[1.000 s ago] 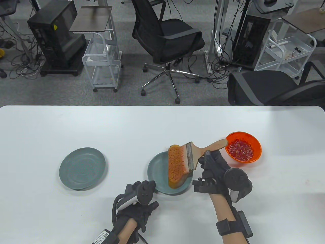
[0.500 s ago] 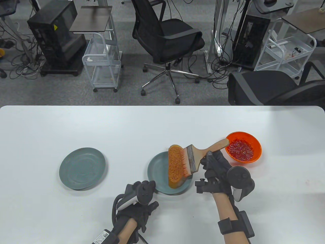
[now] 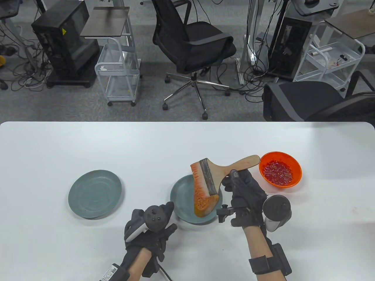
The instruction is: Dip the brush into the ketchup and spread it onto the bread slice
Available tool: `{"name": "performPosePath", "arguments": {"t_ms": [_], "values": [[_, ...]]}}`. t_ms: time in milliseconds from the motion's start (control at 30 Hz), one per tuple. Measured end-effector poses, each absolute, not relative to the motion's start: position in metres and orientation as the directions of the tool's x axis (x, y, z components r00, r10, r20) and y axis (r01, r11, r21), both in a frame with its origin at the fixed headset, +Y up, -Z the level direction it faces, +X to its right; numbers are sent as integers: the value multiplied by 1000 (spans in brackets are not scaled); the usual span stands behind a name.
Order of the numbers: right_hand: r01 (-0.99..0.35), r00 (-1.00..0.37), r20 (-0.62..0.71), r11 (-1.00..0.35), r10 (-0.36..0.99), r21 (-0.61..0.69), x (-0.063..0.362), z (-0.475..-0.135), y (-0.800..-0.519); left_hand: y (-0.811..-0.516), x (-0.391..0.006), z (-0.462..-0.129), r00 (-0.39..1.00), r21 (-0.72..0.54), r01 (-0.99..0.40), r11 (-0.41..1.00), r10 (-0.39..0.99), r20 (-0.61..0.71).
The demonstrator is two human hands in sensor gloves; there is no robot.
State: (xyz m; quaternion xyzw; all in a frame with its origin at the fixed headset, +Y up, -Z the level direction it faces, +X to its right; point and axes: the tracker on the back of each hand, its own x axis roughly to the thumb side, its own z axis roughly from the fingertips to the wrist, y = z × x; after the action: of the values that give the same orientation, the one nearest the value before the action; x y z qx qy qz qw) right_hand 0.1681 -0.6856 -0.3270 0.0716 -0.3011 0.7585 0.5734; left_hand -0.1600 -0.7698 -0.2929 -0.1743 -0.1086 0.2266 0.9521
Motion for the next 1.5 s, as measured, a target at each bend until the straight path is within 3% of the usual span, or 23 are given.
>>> {"name": "performPosePath", "arguments": {"t_ms": [167, 233, 433, 700, 900, 1033, 1100, 1233, 1333, 1500], "values": [[-931, -353, 575, -219, 738, -291, 145, -319, -669, -713, -189, -280, 744, -44, -631, 774, 621, 247], [-929, -369, 616, -269, 696, -253, 130, -313, -662, -688, -196, -267, 687, 98, -702, 706, 633, 358], [-890, -395, 734, -429, 553, -156, 84, -293, -651, -644, -194, -235, 644, 259, -733, 629, 517, 564], [-713, -420, 860, -692, 290, -114, 33, -267, -652, -636, -189, -225, 652, 239, -685, 688, 434, 622], [-641, -428, 885, -753, 186, -152, 20, -260, -658, -636, -196, -230, 607, 162, -723, 671, 506, 613], [-637, -433, 881, -757, 192, -148, 20, -261, -656, -634, -197, -227, 625, 208, -705, 678, 455, 635], [-620, -458, 872, -765, 174, -174, 26, -259, -650, -632, -200, -225, 638, 242, -700, 672, 437, 634], [-598, -576, 817, -702, 40, -387, 56, -254, -634, -628, -211, -224, 648, 293, -703, 648, 415, 639], [-508, -703, 710, -685, -21, -523, 90, -251, -630, -624, -219, -220, 722, 374, -632, 679, 341, 602], [-332, -878, 477, -752, 26, -570, 143, -251, -649, -625, -234, -222, 743, 399, -632, 664, 372, 557]]}}
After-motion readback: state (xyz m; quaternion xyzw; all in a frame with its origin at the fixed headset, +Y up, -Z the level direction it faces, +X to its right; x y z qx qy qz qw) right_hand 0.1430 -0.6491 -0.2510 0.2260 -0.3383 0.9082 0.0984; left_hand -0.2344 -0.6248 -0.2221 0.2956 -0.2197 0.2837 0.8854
